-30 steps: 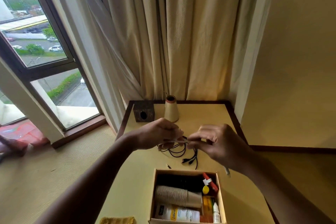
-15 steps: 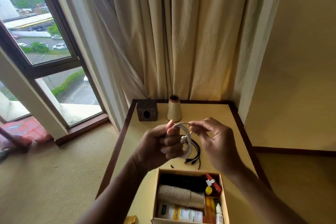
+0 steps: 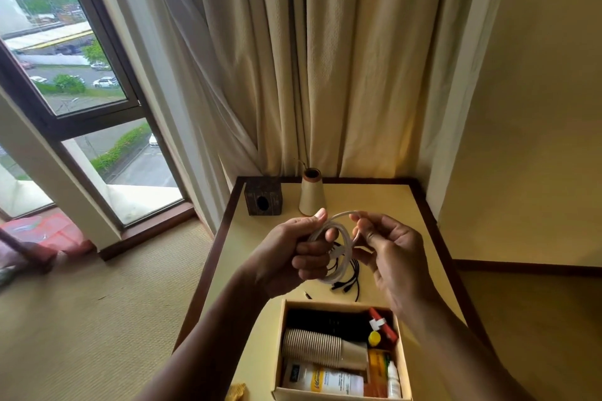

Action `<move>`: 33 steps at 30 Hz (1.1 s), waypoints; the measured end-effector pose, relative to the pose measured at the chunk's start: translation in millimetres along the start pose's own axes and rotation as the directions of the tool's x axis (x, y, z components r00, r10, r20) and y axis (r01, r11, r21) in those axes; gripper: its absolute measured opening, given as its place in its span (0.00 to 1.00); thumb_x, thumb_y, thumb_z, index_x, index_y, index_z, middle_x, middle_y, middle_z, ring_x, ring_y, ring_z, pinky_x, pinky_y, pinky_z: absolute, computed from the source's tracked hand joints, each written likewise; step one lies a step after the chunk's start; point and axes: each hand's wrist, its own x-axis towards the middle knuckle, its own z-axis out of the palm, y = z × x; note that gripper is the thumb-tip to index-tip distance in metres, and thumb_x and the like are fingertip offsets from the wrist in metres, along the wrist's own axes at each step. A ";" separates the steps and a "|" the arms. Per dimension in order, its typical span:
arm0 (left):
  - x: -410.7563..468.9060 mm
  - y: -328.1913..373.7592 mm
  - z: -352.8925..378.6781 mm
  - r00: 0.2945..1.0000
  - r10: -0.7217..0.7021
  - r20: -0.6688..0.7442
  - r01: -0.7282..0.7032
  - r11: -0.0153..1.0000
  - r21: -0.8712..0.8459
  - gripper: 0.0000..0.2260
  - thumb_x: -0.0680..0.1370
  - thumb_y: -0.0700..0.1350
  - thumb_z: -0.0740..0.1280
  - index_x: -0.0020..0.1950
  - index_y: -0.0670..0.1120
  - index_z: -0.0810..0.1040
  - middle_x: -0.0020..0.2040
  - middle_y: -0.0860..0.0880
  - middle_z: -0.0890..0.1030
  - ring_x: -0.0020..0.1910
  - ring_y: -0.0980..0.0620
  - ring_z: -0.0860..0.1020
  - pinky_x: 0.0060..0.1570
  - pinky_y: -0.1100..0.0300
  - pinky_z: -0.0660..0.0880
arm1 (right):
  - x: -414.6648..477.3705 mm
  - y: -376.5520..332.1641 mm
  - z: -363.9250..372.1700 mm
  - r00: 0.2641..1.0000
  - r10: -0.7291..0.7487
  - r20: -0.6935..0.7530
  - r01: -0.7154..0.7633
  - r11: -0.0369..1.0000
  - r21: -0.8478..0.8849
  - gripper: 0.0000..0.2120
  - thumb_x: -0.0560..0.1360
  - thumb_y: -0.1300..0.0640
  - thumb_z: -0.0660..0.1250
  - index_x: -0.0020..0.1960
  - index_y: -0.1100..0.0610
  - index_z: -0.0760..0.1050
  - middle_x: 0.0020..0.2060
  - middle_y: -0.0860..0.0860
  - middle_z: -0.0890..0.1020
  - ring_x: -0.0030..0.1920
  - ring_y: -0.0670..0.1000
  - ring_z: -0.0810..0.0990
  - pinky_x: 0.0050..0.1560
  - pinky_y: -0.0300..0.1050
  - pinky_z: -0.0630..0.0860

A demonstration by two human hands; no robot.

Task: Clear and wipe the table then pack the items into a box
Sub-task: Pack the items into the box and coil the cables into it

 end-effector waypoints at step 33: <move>12.0 -19.0 22.8 0.899 0.240 -0.365 -0.075 0.908 0.413 0.16 0.84 0.50 0.60 0.56 0.37 0.77 0.44 0.42 0.78 0.43 0.46 0.77 0.42 0.56 0.75 | -12.6 2.9 -14.7 0.949 0.143 0.280 0.001 0.889 -0.458 0.25 0.68 0.59 0.80 0.61 0.49 0.74 0.54 0.48 0.81 0.46 0.50 0.87 0.43 0.44 0.84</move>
